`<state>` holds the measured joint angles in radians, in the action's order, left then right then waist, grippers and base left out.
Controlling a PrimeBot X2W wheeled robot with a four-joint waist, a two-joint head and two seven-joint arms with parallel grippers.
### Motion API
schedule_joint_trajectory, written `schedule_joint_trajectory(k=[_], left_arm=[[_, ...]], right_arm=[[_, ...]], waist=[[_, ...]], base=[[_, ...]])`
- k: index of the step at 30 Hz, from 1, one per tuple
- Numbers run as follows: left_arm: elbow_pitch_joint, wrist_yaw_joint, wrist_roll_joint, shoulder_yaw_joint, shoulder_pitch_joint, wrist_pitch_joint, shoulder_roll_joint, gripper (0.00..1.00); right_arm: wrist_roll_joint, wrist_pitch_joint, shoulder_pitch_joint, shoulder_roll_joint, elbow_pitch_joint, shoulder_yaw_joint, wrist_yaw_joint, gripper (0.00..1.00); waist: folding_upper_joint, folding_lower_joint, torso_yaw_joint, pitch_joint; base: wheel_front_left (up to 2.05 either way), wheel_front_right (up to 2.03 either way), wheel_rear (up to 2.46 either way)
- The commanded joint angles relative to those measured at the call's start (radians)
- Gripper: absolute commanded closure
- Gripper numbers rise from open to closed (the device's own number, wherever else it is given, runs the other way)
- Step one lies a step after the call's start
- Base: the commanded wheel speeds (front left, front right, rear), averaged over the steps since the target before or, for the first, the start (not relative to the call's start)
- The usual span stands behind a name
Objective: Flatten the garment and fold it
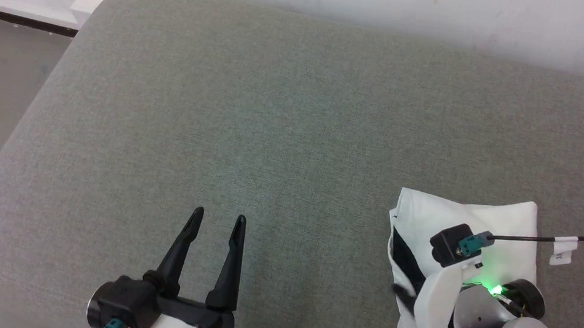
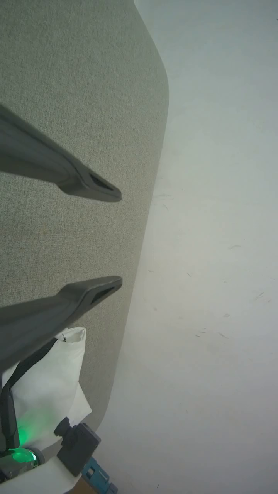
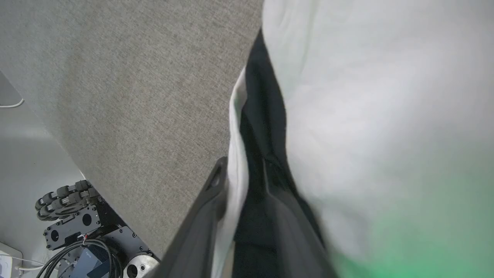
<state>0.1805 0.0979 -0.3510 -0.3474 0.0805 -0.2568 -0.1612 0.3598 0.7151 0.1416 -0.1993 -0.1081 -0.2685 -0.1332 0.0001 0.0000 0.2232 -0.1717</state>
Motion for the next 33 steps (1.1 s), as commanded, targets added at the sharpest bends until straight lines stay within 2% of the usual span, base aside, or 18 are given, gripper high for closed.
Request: schedule_joint_trajectory(k=[1,5,9,15,19,23,33], left_arm=[[-0.005,-0.004,-0.001,0.001,-0.006,-0.005,0.003,0.0],[-0.012,-0.006,-0.006,0.008,-0.001,-0.005,0.003,0.0],[-0.009,-0.005,-0.008,0.012,0.006,-0.005,-0.001,0.0],[0.004,-0.003,-0.003,0.014,0.008,-0.005,-0.006,0.0],[0.011,-0.001,0.0,0.016,0.005,-0.005,-0.005,0.0],[0.011,-0.001,0.004,0.015,-0.004,-0.005,-0.003,0.0],[0.006,-0.006,0.013,0.005,-0.029,-0.003,-0.007,0.0]], right_arm=[[-0.003,0.003,0.006,-0.002,-0.016,0.001,0.002,0.0],[0.045,0.019,0.011,0.002,0.022,-0.02,0.002,0.0],[0.101,0.03,0.007,-0.005,0.124,0.02,0.002,0.0],[0.108,0.02,-0.038,-0.03,0.295,0.192,0.002,0.0],[0.097,0.032,-0.101,-0.033,0.347,0.315,0.002,0.0],[0.085,0.052,-0.156,-0.037,0.341,0.368,0.002,0.0],[0.075,0.028,-0.147,-0.036,0.213,0.353,0.002,0.0]], waist=[[-0.0001,0.0,-0.007,0.007],[-0.0001,0.0,-0.028,0.026],[-0.0001,0.0,-0.048,0.037],[-0.0001,0.0,-0.072,0.022],[-0.0001,0.0,-0.086,0.001],[-0.0001,0.0,-0.092,-0.017],[-0.0001,0.0,-0.069,-0.044]], base=[[0.0,0.0,0.0],[0.0,0.0,0.0],[0.0,0.0,0.0],[0.0,0.0,0.0],[0.0,0.0,0.0],[0.0,0.0,0.0],[0.0,0.0,0.0]])
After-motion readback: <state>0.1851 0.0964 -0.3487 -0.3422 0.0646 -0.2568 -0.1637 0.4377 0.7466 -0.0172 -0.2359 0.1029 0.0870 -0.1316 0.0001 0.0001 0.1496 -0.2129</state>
